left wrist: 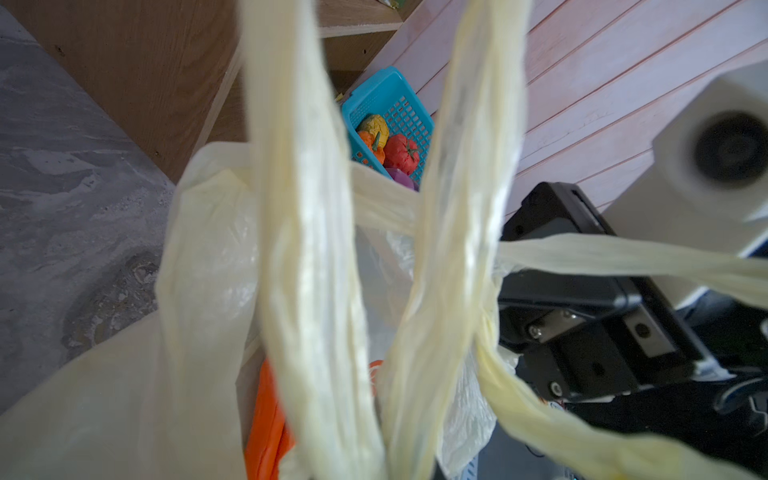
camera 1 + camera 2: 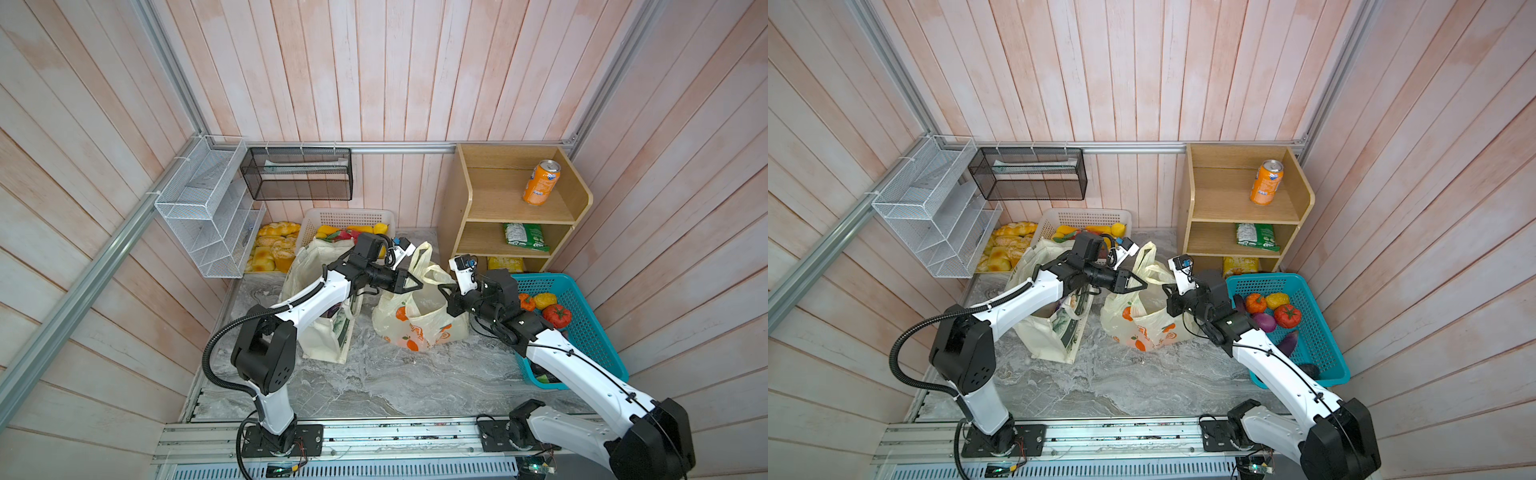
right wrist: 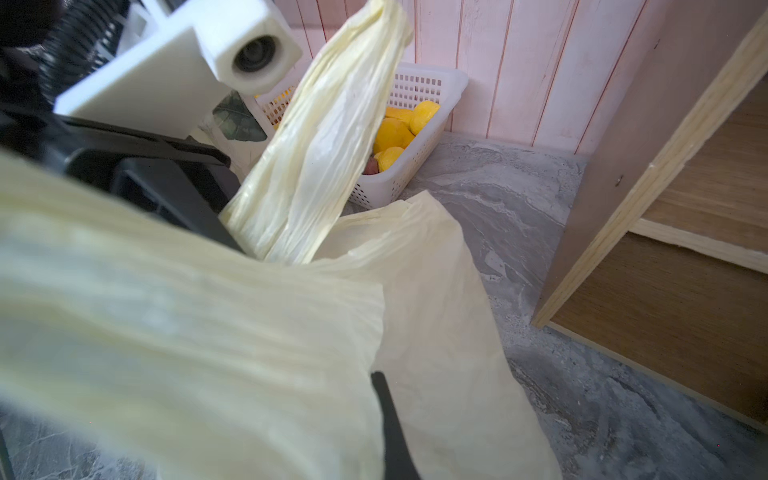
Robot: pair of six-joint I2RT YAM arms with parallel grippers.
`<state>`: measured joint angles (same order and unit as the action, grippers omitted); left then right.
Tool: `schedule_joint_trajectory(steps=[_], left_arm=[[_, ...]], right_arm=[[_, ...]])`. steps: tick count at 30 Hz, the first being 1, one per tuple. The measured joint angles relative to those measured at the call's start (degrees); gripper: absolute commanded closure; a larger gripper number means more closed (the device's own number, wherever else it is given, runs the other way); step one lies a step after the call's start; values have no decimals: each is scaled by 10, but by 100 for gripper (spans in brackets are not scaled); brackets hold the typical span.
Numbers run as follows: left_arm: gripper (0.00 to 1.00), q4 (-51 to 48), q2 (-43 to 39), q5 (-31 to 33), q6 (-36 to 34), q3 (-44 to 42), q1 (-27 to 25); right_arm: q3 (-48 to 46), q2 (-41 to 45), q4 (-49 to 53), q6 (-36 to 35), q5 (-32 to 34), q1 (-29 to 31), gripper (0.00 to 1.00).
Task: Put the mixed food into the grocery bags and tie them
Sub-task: 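Raise the strand toward the left gripper and tighten the loop with the right gripper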
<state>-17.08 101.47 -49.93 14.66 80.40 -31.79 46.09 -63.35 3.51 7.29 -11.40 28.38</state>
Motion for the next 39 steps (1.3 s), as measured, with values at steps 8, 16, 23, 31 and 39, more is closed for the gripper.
schedule_joint_trajectory(steps=[8,16,23,31,39], left_arm=[[57,24,-38,-10,-31,-41,0],[53,66,-52,-22,-30,-60,0],[48,90,-58,-30,-23,-86,0],[44,123,-59,-36,-2,-86,-2],[97,151,-59,-35,21,-88,-2]], right_arm=[[9,-12,13,2,0,12,100],[9,-43,27,2,19,66,100],[9,-48,30,4,25,68,100],[9,-48,31,4,25,73,100],[9,-48,40,2,38,73,100]])
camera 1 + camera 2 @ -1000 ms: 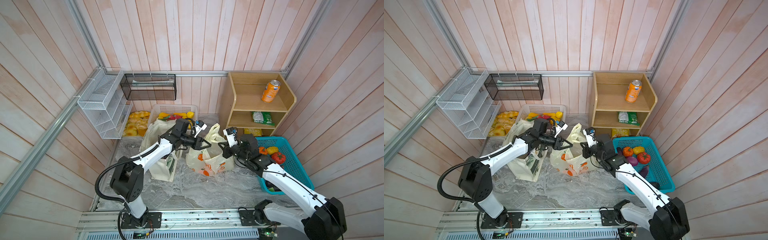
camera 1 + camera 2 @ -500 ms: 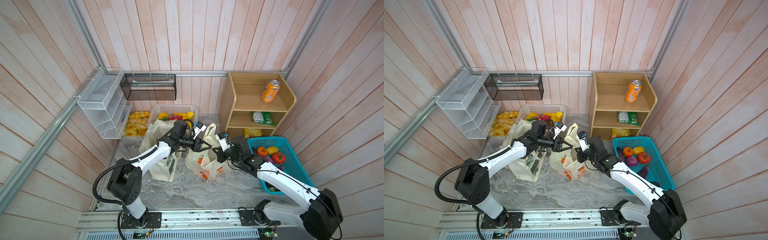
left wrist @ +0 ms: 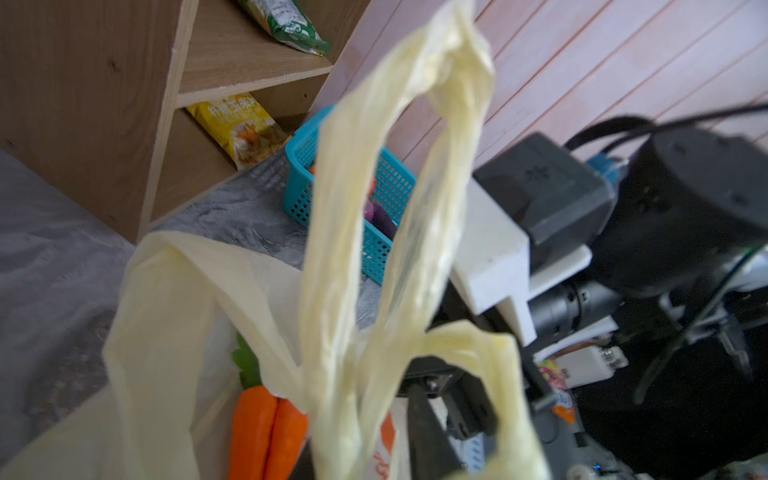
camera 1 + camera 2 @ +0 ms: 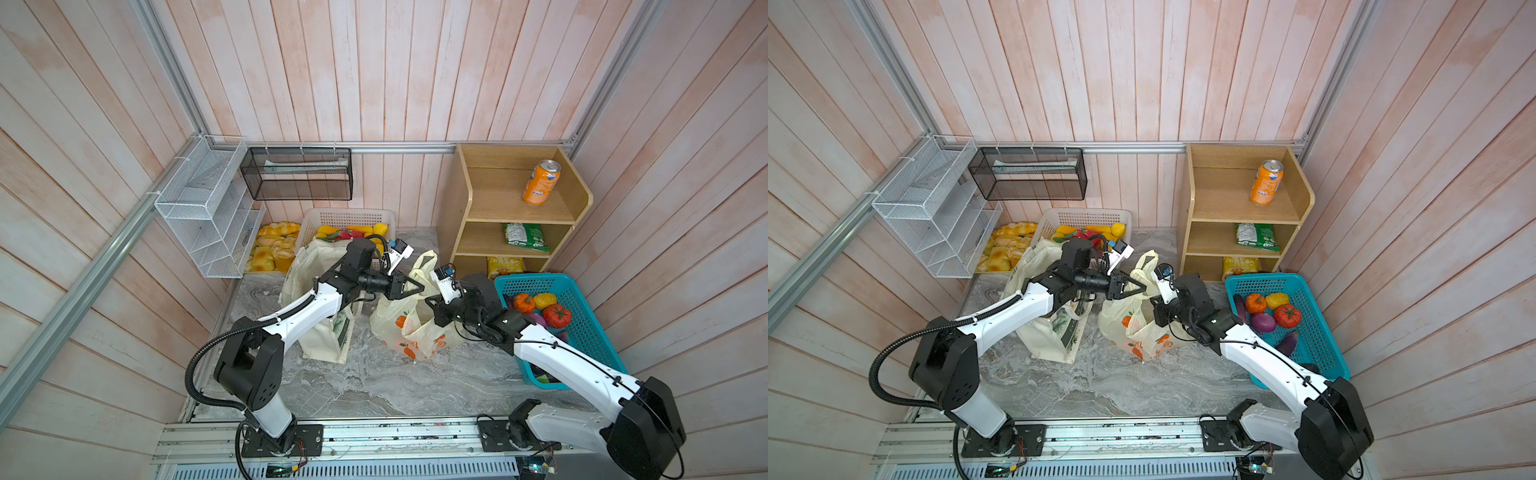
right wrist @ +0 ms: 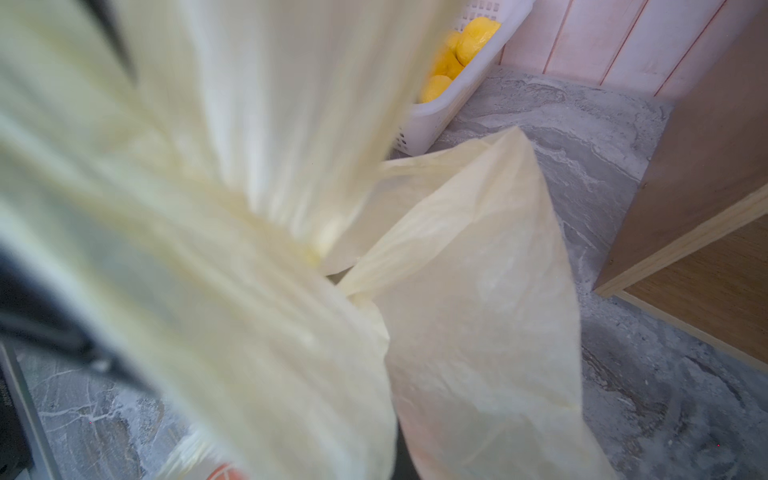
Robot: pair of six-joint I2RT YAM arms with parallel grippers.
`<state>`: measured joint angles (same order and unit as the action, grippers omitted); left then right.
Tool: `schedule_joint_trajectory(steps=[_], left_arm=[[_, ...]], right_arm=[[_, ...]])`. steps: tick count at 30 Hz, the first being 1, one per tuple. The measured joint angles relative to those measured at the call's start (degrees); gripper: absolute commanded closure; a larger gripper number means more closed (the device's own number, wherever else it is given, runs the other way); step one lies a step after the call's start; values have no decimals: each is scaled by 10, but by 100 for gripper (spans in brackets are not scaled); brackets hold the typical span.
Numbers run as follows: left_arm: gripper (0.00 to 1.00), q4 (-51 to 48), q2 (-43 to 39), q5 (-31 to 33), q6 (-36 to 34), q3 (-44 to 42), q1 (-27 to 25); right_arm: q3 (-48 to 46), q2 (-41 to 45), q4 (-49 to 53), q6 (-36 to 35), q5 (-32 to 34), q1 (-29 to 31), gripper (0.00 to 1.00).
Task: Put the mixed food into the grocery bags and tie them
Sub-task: 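Raise the strand toward the left gripper and tighten the loop with the right gripper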
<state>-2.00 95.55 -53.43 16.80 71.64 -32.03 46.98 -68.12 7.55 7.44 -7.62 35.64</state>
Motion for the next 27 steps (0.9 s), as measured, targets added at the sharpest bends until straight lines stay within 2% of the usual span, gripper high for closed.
schedule_joint_trajectory(steps=[1,4,9,10,12,13,14,16,19,27], left_arm=[[100,6,0,0,2,-1,1],[100,23,0,2,11,-10,4],[100,52,0,1,17,-33,-3],[100,60,0,0,18,-36,-4],[100,72,-6,-1,20,-45,-5],[100,74,-10,-1,23,-50,-2],[100,76,-14,-1,25,-55,2],[100,81,-19,0,28,-60,9],[100,89,-21,1,32,-60,14],[100,99,-22,2,32,-60,14]], right_arm=[[-1,1,1,0,3,-2,100],[-9,16,-2,7,-5,-21,100],[-41,84,-35,47,-89,-80,100],[-46,92,-36,53,-101,-86,95],[-51,97,-36,63,-120,-95,64],[-51,96,-35,67,-122,-100,54],[-51,96,-32,71,-124,-108,47],[-50,99,-24,73,-130,-115,40],[-50,117,7,75,-143,-116,36],[-7,209,89,83,-194,-116,35]])
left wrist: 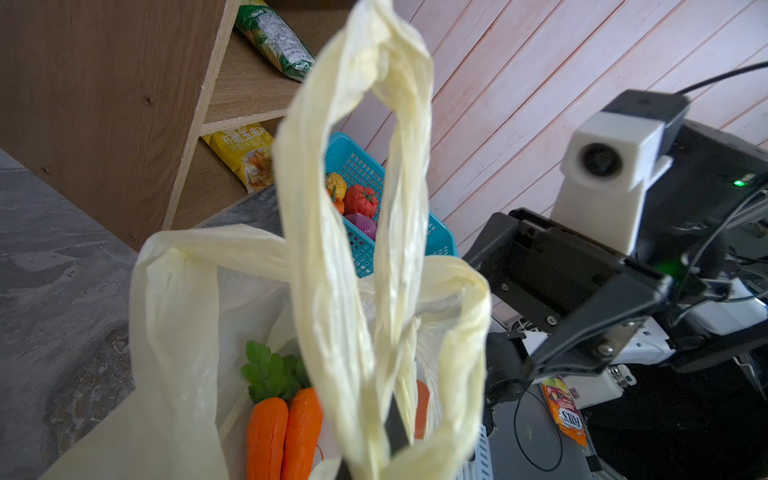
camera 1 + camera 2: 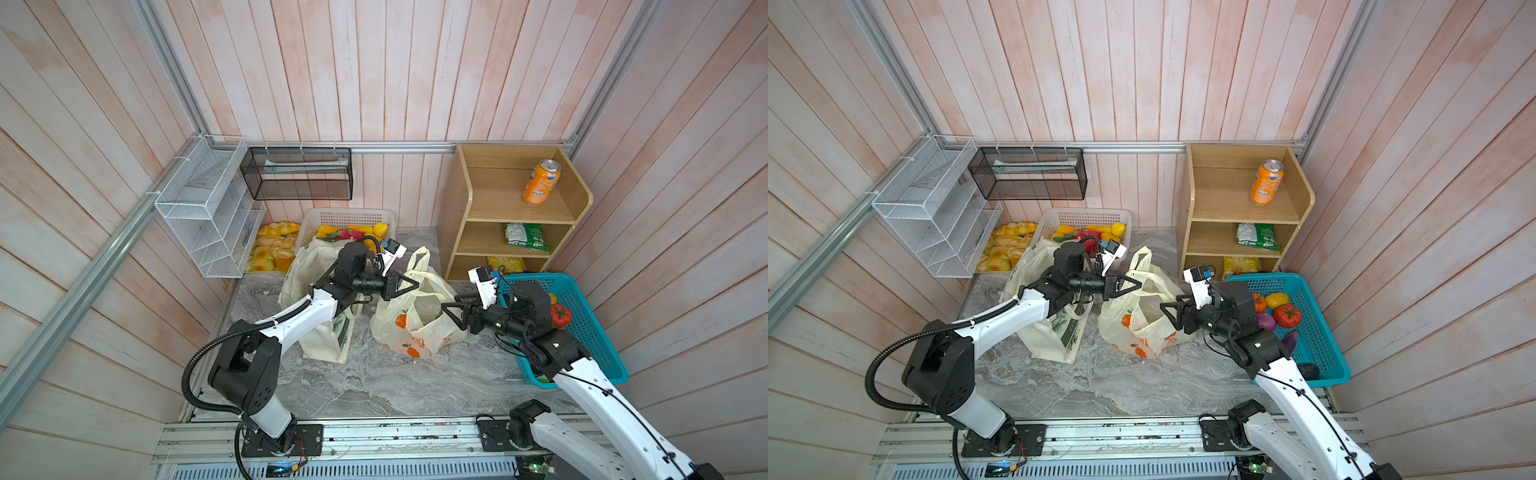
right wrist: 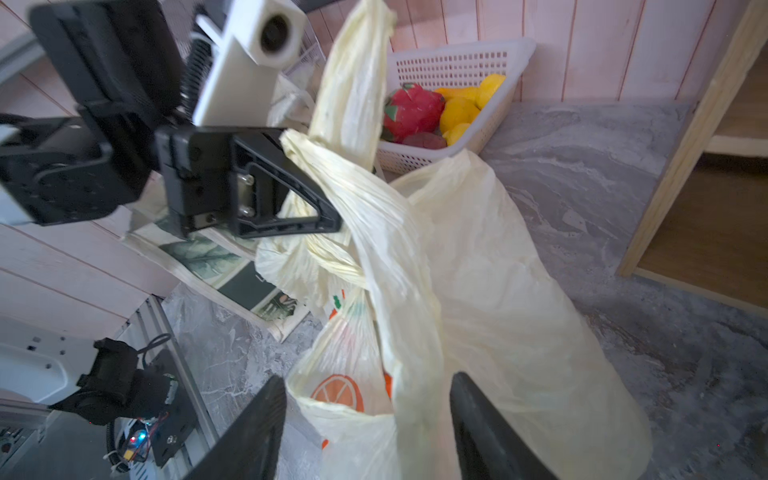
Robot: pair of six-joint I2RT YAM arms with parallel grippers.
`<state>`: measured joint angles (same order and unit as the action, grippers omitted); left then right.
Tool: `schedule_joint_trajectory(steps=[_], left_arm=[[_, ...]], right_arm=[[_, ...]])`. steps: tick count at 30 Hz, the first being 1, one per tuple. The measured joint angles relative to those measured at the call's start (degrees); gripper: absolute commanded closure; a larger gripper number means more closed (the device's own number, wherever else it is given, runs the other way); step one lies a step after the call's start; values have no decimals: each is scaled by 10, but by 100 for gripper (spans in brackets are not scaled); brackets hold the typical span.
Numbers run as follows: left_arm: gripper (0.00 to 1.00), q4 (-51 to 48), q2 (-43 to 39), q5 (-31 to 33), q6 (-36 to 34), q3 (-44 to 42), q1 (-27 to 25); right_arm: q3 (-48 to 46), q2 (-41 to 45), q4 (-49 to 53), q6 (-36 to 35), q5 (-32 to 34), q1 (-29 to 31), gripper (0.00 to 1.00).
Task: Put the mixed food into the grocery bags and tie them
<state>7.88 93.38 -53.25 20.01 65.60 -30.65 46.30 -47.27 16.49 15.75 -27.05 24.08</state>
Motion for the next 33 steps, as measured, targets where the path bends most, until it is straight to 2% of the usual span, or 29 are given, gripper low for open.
schedule_joint_trajectory(steps=[3,9,12,17,19,20,22,24,29,33], left_arm=[[100,1,-1,0,0,0,0],[100,1,-7,-1,-1,0,0],[100,1,-7,-1,0,0,0],[100,1,-7,-3,-1,0,0],[100,1,-7,-5,-1,0,0],[100,1,-7,-5,-1,0,0],[100,1,-7,-5,0,0,0],[100,2,-7,-5,2,0,0],[100,19,-7,8,31,-2,8],[100,67,-14,23,81,-17,33]], right_arm=[[68,-35,4,8,-1,0,31],[207,-194,-13,18,-7,0,27],[240,-254,-15,23,-22,-1,27],[258,-306,-24,37,-56,-1,29],[266,-321,-31,44,-68,-1,36],[270,-327,-35,47,-73,-1,44],[282,-341,-43,58,-85,-1,77],[299,-354,-46,61,-95,-1,100],[308,-350,-47,68,-93,-1,100],[270,-291,-34,72,-49,18,100]])
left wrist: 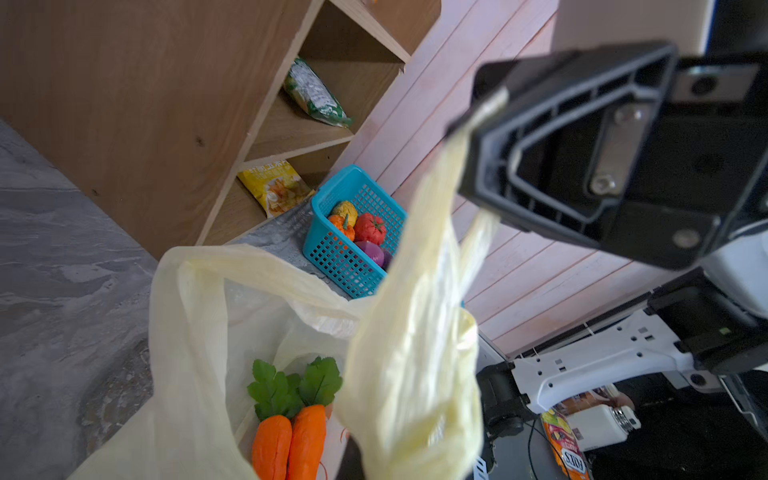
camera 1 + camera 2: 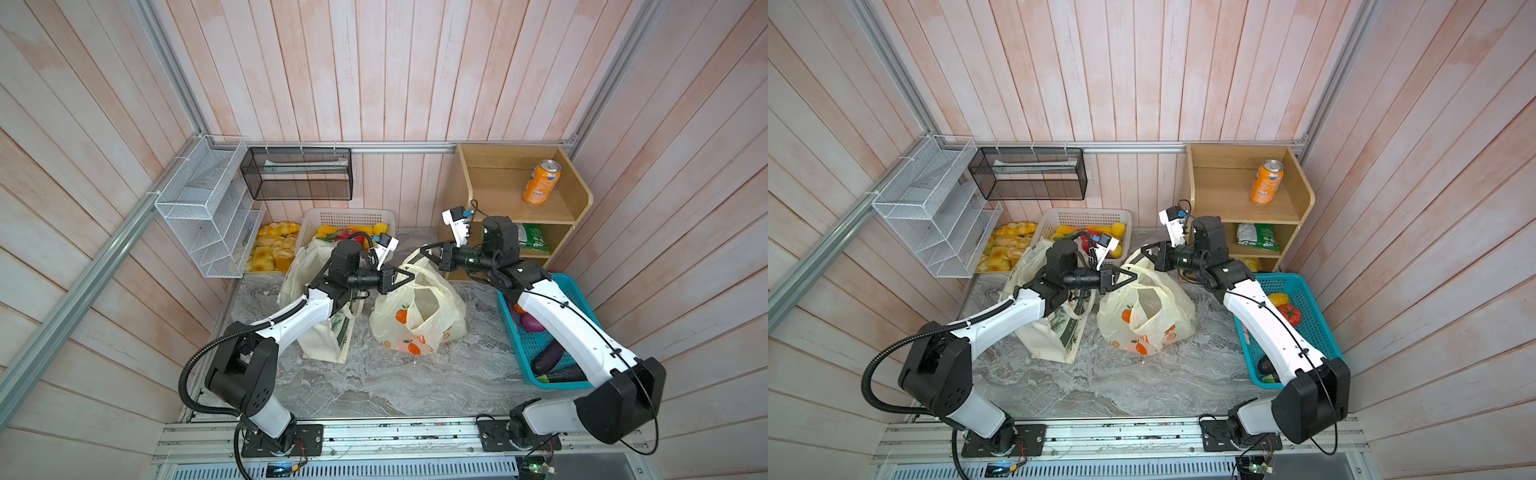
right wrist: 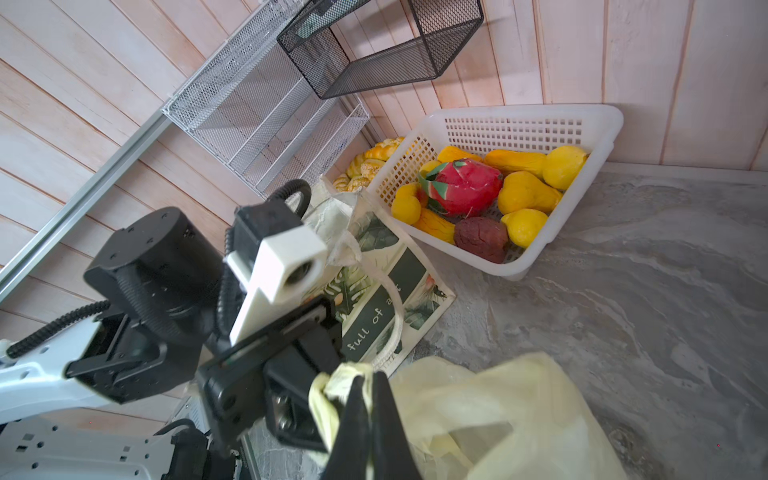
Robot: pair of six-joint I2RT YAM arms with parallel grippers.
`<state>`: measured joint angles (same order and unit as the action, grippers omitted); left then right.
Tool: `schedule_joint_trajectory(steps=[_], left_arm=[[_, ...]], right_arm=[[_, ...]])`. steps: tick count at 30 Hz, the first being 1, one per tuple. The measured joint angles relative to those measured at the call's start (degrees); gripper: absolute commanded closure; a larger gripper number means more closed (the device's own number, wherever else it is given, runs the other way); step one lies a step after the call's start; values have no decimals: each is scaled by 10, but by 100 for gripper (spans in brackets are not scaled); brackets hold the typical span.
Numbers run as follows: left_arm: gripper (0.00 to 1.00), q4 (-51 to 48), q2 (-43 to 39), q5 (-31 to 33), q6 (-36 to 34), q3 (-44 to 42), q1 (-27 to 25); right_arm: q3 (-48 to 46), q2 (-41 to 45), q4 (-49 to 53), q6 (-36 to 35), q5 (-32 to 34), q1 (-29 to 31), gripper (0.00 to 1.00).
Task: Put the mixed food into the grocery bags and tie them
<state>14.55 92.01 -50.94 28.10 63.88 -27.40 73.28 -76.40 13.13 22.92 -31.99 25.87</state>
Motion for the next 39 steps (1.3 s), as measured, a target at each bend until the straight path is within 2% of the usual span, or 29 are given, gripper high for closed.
schedule_joint_trajectory(steps=[5,9,13,18,25,30,35,39], left_arm=[[100,32,-9,-9,41,-9,4],[100,30,-9,-25,55,-10,-1],[100,16,-9,-35,61,-10,-3],[100,-16,-5,-23,62,-11,0],[99,-36,-5,-11,48,-11,16],[70,-68,-5,-12,16,-7,17],[59,-124,-12,4,-24,-7,19],[56,-167,-26,15,-56,-7,19]], right_arm=[[-92,100,-3,10,99,82,100],[-169,149,-31,32,189,146,100],[-255,168,-103,68,242,166,100],[-282,98,-181,89,254,155,100],[-258,52,-199,91,239,153,100],[-261,52,-201,102,231,153,100],[-272,52,-205,108,231,153,100],[-273,52,-207,112,231,153,100]])
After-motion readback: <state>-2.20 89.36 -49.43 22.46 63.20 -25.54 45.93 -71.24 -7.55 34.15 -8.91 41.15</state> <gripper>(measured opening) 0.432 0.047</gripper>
